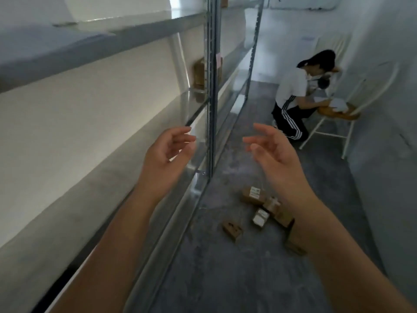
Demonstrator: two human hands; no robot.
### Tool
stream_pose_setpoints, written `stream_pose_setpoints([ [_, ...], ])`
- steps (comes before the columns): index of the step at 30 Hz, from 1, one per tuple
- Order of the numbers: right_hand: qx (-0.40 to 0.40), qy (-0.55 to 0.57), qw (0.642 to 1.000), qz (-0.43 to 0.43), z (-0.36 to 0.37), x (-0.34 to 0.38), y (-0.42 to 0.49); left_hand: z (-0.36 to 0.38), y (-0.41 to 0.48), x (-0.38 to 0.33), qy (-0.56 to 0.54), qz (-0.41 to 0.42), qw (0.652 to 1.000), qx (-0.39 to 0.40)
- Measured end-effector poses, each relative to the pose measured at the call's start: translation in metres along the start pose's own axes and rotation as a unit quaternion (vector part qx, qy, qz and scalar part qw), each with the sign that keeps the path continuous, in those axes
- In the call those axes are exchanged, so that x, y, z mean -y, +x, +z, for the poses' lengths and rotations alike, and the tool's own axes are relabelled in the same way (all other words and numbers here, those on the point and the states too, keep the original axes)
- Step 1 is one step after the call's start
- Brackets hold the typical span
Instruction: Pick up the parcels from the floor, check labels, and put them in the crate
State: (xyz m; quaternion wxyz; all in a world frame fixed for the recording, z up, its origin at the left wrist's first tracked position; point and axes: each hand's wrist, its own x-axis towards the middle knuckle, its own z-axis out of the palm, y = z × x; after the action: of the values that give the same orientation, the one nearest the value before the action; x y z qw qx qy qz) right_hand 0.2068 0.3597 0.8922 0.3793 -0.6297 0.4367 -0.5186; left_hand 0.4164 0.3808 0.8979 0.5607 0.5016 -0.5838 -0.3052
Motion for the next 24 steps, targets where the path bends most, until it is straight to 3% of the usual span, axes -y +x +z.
stream_pose_setpoints([
  [7, -0.119, -0.048, 0.989, 0.068, -0.052, -0.037, -0.005, 0.07, 0.039, 0.041, -0.056, -0.02, 0.992, 0.113],
  [14, -0.177, -0.061, 0.978, 0.091, -0.122, -0.062, 0.019, 0.152, 0.079, 0.038, -0.064, 0.01, 0.978, 0.198],
  [24, -0.171, -0.064, 0.98, 0.076, -0.225, -0.096, 0.082, 0.266, 0.14, 0.026, -0.053, 0.034, 0.978, 0.199],
])
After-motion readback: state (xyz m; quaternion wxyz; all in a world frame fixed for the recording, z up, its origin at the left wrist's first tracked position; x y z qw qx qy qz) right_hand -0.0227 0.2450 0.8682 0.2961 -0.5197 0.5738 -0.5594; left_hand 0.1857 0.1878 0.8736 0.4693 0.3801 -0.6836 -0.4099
